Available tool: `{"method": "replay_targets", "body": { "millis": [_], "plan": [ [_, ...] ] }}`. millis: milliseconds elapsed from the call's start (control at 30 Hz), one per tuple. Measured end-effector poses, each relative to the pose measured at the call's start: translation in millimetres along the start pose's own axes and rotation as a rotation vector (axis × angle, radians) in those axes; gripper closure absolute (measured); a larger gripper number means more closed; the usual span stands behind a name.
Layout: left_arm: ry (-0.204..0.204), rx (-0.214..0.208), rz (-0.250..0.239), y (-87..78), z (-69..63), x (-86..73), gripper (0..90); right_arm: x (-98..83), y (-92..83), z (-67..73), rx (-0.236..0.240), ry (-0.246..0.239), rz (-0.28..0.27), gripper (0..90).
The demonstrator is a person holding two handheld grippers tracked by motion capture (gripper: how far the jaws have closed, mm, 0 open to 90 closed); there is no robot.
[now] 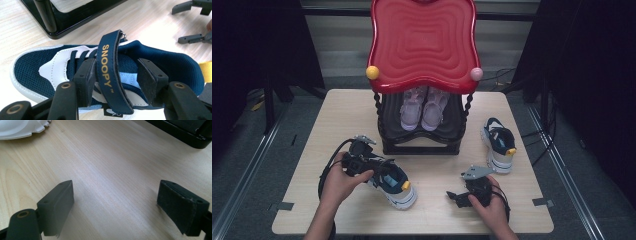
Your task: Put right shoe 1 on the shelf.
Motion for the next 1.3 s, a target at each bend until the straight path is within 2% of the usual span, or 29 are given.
{"method": "replay_targets", "body": {
  "millis": [33,67,167,200,233,300,433,600,700,800,900,967,1167,1300],
  "plan": [
    [-0.003,0.004,0.004,1.1,0.6,0.1,50.4,0.0,0.0,0.0,0.0,0.0,0.0,13.6],
    [-0.007,-0.012,0.013,2.7,-0.4,-0.3,54.0,0.0,0.0,0.0,0.0,0.0,0.0,13.6],
    [-0.006,0.001,0.025,5.0,-1.0,0.0,60.3,0.0,0.0,0.0,0.0,0.0,0.0,13.6],
    [0.009,0.025,0.032,4.3,-0.6,0.4,63.1,0.0,0.0,0.0,0.0,0.0,0.0,13.6],
    [0.01,0.028,0.037,3.8,-0.3,0.0,72.3,0.0,0.0,0.0,0.0,-0.001,0.0,13.6],
    [0.02,0.007,0.044,3.6,-1.4,-1.4,73.0,0.0,0.0,0.0,0.0,0.0,0.0,13.6],
    [0.042,0.035,0.057,-1.6,-1.9,-3.5,74.0,0.0,0.0,0.0,0.0,0.0,0.0,13.6],
    [0.073,0.05,0.055,-9.6,4.8,-7.2,74.6,0.0,0.0,0.0,0.0,0.0,0.0,13.6],
    [0.105,0.071,0.043,-16.6,12.4,-6.9,74.5,0.0,0.0,0.0,0.0,0.0,0.0,13.6],
    [0.121,0.109,0.031,-23.5,23.5,-4.1,74.4,0.0,0.0,0.0,0.0,0.001,0.0,13.6],
    [0.117,0.127,0.014,-29.3,34.7,0.7,74.4,0.0,0.0,0.0,0.0,0.0,0.0,13.6],
    [0.12,0.121,0.017,-29.8,42.7,3.8,74.3,0.0,0.0,0.0,0.0,0.001,0.0,13.6],
    [0.079,0.123,-0.006,-22.5,66.2,6.5,74.3,0.0,0.0,0.0,0.0,0.0,0.0,13.6],
    [0.06,0.101,-0.009,-21.5,70.8,5.2,73.7,0.0,0.0,0.0,0.0,0.0,0.0,13.6]
  ]
}}
Point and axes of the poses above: each handheld gripper's, and its own axes: y roughly forward along the jaws, x roughly out of its top, z roughly to its left, the point moved 6 cm from there along y, roughly forward along the jaws, and after that the axes turned 3 degrees about -x, right-handed, at the moved point
